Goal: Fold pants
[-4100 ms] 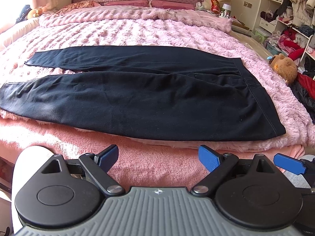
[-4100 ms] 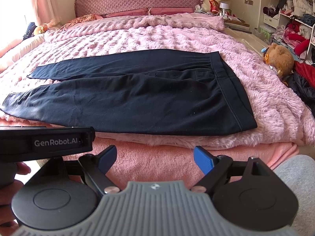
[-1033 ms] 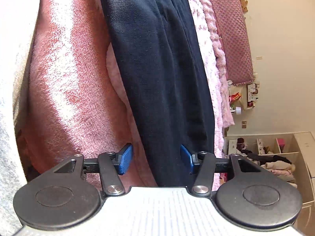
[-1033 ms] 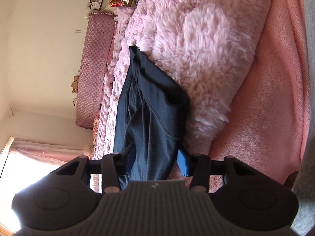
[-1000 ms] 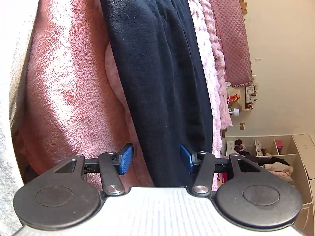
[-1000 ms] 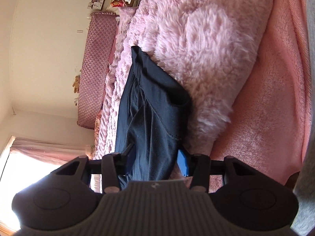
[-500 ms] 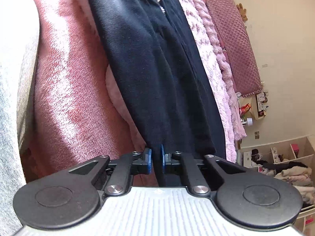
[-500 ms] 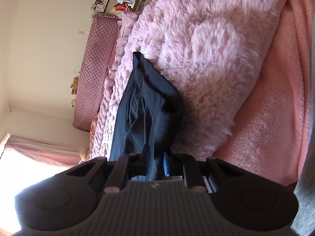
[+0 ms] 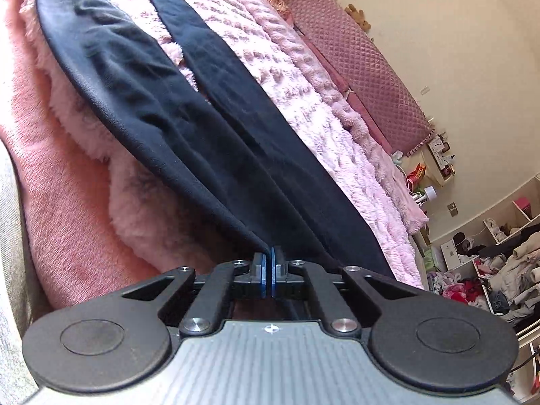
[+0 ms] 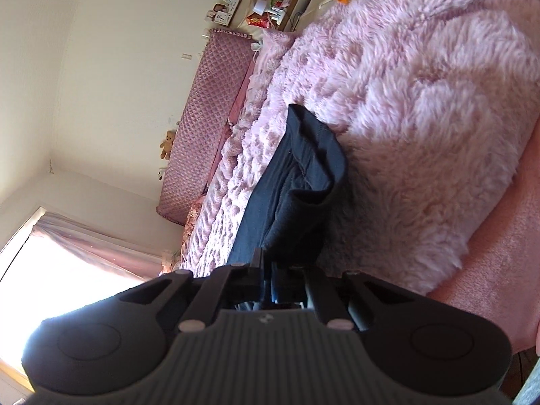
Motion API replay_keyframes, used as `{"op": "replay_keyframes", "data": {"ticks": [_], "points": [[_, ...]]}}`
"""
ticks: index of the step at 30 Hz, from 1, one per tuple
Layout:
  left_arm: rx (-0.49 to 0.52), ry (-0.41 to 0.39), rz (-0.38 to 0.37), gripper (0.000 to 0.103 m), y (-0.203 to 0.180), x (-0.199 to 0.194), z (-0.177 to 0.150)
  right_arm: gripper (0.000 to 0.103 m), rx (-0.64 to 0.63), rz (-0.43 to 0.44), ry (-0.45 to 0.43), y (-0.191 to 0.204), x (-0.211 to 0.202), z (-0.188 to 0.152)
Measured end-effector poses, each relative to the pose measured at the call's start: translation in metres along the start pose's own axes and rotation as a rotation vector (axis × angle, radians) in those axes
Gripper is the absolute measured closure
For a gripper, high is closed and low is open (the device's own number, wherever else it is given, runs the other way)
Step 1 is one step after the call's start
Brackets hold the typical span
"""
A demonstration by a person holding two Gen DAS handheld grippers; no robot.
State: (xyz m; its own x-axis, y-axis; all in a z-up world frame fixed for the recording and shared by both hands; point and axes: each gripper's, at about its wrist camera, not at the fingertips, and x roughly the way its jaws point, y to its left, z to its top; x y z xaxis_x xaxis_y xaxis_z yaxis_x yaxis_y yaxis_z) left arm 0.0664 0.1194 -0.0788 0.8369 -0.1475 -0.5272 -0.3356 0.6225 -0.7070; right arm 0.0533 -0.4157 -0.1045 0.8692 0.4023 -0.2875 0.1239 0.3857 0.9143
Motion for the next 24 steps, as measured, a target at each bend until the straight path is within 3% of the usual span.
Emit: {"op": "replay_keyframes", "data": {"ticks": [13, 24], "points": [[0.074, -0.045, -0.030, 0.101, -0.038, 0.036, 0.039, 0.103, -0.097, 0.062, -0.049, 0.037, 0.038, 0.036], [0.169, -0.082, -0.038, 0.101, -0.095, 0.131, 0.077, 0.103, -0.049, 0.032, -0.066, 0.041, 0.134, 0.091]]}}
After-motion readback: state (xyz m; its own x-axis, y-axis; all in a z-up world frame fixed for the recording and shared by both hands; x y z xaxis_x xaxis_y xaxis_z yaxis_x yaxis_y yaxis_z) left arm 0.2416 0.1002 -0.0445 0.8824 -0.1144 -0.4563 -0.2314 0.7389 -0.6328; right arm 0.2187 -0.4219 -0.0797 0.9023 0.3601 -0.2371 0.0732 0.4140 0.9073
